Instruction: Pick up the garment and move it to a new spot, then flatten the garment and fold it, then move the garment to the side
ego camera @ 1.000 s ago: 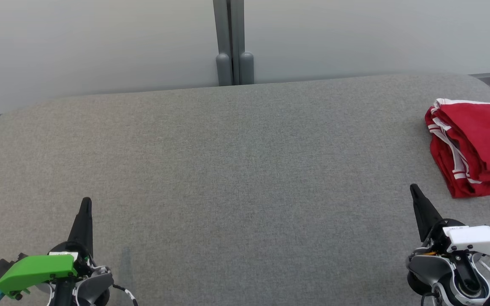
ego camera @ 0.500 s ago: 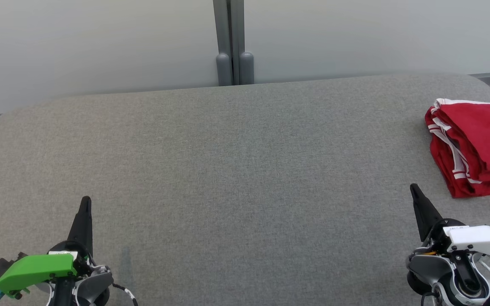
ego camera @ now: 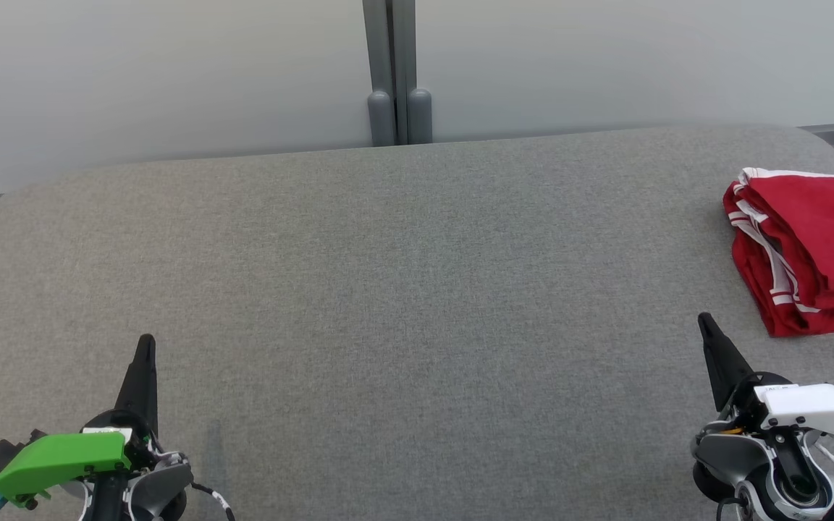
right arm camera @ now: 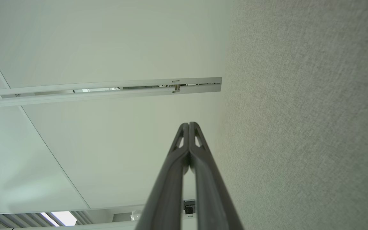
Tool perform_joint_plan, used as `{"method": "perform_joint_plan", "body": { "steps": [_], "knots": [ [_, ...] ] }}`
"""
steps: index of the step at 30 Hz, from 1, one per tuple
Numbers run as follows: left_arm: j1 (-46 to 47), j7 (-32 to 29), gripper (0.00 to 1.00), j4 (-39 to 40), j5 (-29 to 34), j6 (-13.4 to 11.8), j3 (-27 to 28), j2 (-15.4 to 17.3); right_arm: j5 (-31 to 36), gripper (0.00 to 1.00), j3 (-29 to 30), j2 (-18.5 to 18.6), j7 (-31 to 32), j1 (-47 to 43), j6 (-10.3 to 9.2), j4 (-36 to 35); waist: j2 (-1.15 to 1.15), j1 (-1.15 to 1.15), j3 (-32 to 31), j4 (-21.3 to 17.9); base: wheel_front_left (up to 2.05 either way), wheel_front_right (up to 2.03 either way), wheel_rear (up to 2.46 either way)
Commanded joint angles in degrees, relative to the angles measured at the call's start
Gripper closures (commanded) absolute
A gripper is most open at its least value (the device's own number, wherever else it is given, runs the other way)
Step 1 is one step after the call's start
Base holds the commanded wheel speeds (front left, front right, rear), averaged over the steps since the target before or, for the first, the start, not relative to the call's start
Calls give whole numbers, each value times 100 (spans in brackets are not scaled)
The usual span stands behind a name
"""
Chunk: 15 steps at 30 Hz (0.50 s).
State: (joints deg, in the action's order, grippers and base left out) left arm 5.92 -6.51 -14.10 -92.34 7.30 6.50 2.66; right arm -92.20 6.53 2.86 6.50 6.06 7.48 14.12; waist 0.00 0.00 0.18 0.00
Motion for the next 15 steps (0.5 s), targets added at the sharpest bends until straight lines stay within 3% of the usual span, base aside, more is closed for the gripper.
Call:
{"method": "perform_joint_plan", "body": {
  "steps": [1, 15],
  "knots": [
    [62, -24, 100, 12, -16, 38, 16, 39, -38, 100, 11, 2, 22, 28, 2, -26, 0, 0, 0, 0, 0, 0, 0],
    [62, -24, 100, 12, -16, 38, 16, 40, -38, 100, 10, 2, 21, 27, 2, -26, 0, 0, 0, 0, 0, 0, 0]
  ]
}}
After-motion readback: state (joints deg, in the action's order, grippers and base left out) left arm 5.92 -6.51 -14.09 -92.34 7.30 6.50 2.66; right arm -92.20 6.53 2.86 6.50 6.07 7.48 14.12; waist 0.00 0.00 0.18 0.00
